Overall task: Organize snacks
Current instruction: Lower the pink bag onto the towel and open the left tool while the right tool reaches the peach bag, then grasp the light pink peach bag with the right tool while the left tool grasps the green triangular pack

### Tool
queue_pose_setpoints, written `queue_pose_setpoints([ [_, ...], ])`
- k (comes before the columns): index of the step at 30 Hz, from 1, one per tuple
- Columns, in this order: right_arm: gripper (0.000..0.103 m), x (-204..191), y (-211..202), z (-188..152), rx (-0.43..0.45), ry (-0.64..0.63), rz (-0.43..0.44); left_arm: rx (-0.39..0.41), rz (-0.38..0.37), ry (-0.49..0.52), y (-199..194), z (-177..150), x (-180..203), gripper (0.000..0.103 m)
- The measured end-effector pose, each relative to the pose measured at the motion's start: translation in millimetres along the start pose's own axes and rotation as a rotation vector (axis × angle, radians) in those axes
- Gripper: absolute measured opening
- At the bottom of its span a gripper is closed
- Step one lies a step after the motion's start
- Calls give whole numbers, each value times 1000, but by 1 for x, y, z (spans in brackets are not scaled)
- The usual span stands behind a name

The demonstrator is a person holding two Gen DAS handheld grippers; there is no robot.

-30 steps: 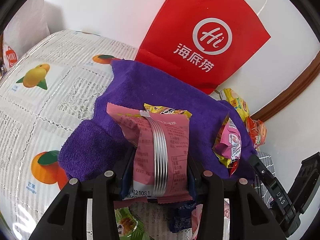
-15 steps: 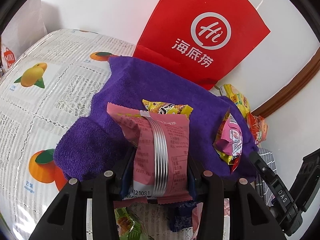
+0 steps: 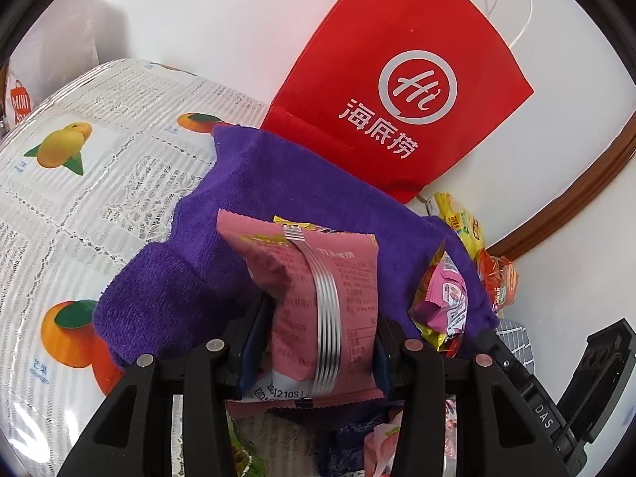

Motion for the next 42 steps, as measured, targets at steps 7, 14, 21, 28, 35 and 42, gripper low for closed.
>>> queue_pose_setpoints([
  [7,44,-3,0,0,-2,1,9,-20,6,-26,7,0,-1,45],
  [14,47,-5,7,-5,-41,-6,18,-48,25,-47,11,6,1,45],
  [21,52,-29,3,-13,-76,-86,84,-80,89,-27,23,18,20,45],
  [28,64,-68,-1,-33,-175,-216,210,-120,77,-10,24,12,17,78],
  [35,68,-84,9,-49,-237,-277,189,-105,45,-24,7,14,6,81],
  [42,69,-92,28,-64,-304,-307,126,-97,0,-43,-11,14,-13,81],
])
Point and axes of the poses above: each gripper's, at about its wrist camera, not at the fingertips, and y roughly the way its jaws point, x to its right, z to its top, the point moved 1 cm from there along y, roughly the way its jaws point, and after that the axes turned 7 degrees about z, right-handed, at the moved point
